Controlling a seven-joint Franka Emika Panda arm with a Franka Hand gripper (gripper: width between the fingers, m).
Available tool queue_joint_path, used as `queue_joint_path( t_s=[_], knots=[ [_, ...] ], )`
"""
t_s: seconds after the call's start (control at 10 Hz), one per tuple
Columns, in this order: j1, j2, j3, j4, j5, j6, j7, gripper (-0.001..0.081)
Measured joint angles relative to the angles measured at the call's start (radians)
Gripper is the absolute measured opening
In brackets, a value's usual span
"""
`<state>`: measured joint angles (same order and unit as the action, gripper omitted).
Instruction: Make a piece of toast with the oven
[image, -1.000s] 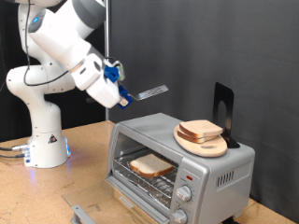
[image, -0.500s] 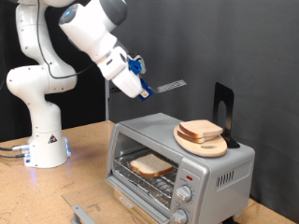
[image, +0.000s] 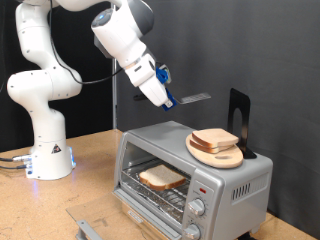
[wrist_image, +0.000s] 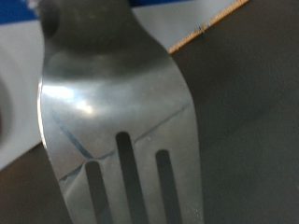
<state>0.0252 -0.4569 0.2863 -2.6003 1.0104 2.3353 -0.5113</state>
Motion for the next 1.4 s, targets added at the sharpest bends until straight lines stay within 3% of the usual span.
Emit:
queue_joint_path(
  t_s=[0.5, 0.9, 1.0, 1.1, 1.2, 1.4],
  knots=[
    [0.000, 0.088, 0.026, -0.025, 0.034, 0.120, -0.026, 0.0363],
    [0.000, 0.139, 0.027, -0.023, 0.068, 0.161, -0.077, 0.0383],
    [0.000, 0.144, 0.027, -0.023, 0.076, 0.165, -0.086, 0.0563],
    [0.000, 0.147, 0.027, -0.023, 0.082, 0.167, -0.091, 0.0563],
    [0.000, 0.147, 0.027, -0.023, 0.084, 0.168, -0.092, 0.0662],
    [0.000, 0.146, 0.021, -0.021, 0.094, 0.158, -0.102, 0.0681]
  ],
)
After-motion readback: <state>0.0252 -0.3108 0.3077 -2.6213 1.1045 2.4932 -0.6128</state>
